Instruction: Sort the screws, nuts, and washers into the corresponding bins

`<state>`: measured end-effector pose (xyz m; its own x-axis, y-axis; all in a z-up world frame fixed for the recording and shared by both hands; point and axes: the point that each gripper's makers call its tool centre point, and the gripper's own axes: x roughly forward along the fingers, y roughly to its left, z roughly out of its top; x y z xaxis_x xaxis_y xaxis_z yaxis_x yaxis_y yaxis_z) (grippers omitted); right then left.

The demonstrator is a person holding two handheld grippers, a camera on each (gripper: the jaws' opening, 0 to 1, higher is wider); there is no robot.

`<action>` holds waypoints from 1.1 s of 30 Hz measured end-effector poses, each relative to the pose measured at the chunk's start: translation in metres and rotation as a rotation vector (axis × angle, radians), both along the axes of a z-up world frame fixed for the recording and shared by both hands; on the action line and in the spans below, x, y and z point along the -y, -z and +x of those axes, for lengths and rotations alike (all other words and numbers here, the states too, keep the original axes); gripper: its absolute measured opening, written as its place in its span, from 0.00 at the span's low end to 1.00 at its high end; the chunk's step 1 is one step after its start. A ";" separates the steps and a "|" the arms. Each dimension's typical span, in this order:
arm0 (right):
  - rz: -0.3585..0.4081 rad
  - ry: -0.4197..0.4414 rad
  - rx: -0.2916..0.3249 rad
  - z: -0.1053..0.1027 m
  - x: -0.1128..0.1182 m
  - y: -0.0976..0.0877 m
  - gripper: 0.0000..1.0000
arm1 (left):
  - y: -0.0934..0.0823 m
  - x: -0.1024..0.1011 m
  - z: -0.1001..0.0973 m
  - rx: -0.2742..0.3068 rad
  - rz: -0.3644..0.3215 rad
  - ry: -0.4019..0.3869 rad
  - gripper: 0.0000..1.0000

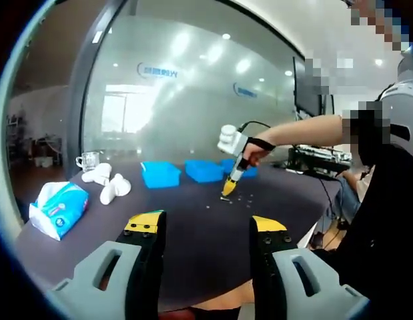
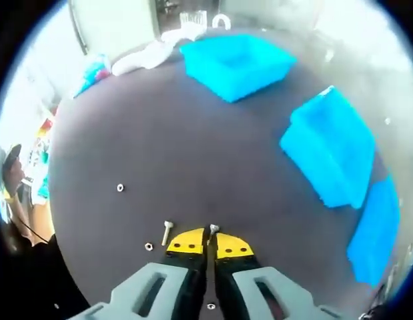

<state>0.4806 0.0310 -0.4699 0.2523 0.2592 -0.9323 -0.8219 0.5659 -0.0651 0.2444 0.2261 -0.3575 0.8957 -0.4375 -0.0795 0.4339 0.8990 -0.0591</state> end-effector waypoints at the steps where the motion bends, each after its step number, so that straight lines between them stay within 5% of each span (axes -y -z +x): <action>1: -0.003 -0.004 0.004 0.001 -0.001 0.000 0.00 | 0.000 0.000 0.000 0.000 -0.003 0.000 0.50; 9: 0.008 -0.015 0.003 -0.004 -0.002 -0.001 0.00 | -0.003 0.003 0.000 0.006 -0.002 0.009 0.50; 20: 0.208 -0.016 0.003 -0.032 -0.002 -0.021 0.00 | -0.009 0.006 0.003 0.014 0.001 0.009 0.49; 28: 0.407 0.051 0.131 -0.035 0.023 -0.059 0.00 | -0.014 0.012 0.006 0.022 0.003 0.014 0.49; 33: 0.532 0.120 0.312 -0.035 0.053 -0.091 0.00 | -0.019 0.013 0.009 0.031 0.005 0.011 0.49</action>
<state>0.4458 -0.0219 -0.3789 0.5475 0.6204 -0.5615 -0.7386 0.6737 0.0242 0.2538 0.2132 -0.3389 0.8930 -0.4469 -0.0539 0.4452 0.8945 -0.0412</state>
